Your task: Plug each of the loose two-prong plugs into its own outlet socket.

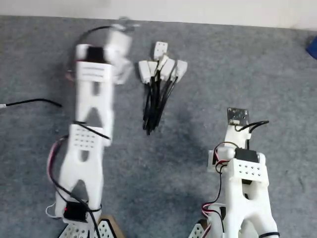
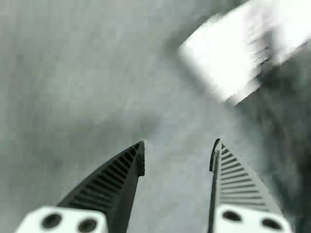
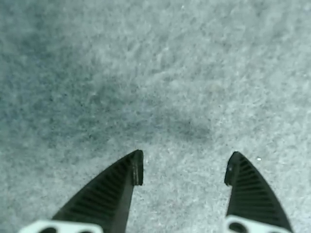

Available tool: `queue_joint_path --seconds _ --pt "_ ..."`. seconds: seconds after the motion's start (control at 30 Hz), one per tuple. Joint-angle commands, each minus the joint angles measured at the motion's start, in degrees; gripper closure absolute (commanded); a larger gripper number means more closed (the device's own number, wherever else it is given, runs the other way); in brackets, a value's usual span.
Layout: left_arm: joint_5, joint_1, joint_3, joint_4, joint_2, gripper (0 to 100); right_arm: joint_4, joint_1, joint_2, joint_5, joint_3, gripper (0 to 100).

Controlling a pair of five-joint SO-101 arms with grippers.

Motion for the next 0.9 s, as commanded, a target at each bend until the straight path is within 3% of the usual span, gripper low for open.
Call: queue_joint_path --seconds 0.0,0.4,0.87 --pt "4.7 4.0 -2.2 -12.8 -0.4 78 -0.7 0.6 0.0 0.7 -0.3 72.7" --pt "5.6 4.8 -0.6 -27.1 12.4 78 -0.4 0.6 0.0 0.8 -0.3 72.7" --pt "5.6 6.6 -1.0 -24.8 13.0 78 -0.4 0.6 0.0 0.8 -0.4 72.7"
